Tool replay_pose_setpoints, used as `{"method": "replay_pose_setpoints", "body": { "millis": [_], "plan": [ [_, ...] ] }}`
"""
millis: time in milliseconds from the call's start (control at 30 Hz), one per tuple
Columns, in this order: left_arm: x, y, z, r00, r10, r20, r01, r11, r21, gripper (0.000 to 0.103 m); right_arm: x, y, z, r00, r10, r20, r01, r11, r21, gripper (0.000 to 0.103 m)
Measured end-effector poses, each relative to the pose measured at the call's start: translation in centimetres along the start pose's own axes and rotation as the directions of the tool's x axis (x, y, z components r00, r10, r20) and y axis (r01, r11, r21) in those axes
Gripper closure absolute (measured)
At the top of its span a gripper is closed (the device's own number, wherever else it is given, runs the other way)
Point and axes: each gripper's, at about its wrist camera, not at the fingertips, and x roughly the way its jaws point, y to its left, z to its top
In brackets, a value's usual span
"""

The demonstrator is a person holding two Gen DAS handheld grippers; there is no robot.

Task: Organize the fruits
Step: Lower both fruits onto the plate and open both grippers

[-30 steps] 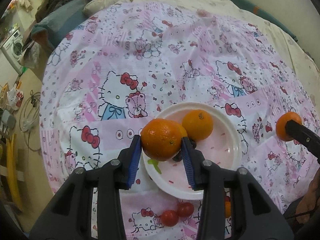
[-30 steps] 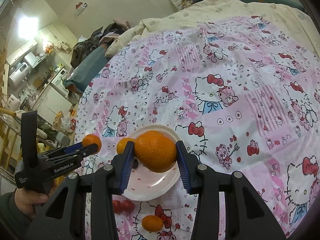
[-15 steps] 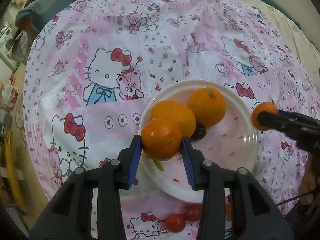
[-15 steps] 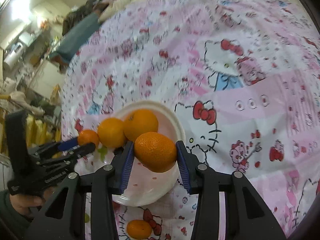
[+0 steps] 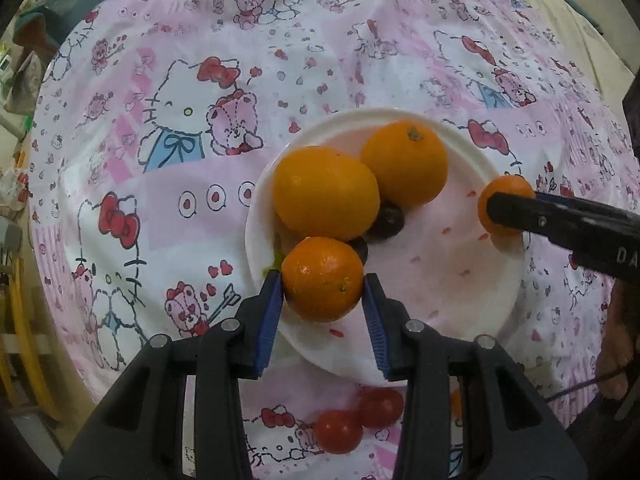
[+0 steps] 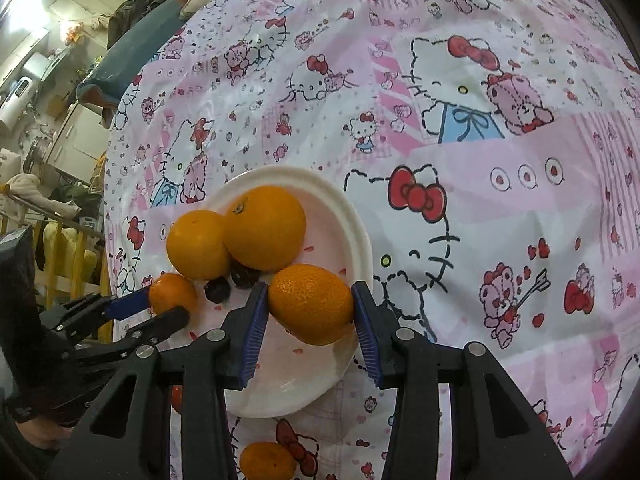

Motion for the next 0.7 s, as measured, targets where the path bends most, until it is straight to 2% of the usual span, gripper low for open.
{"method": "replay_pose_setpoints", "body": {
  "millis": [433,533,567,700],
  "plan": [
    [0.3,-0.5,0.1,1.000,0.021,-0.009,-0.021,0.999,0.031,0.063,0.6,0.4,0.0,1.000,-0.012,-0.016,0.011,1.000,-0.010,0.057],
    [-0.1,-0.6,0.0,1.000,0.022,0.010,-0.022,0.999,0.031,0.037,0.5,0.4,0.0,1.000,-0.011,-0.013,0.011,1.000,-0.010,0.057],
    [-0.3,-0.7,-0.1,0.999,0.024,0.021,-0.024,0.999,0.033,0.031,0.5,0.4,0.1,1.000,-0.010,-0.013,0.009,1.000,-0.007,0.057],
    [-0.9,-0.9,-0.2,0.998,0.042,0.052,-0.044,0.998,0.053,0.024,0.2,0.2,0.3,1.000,-0.005,-0.007,0.005,1.000,0.007,0.057]
  ]
}}
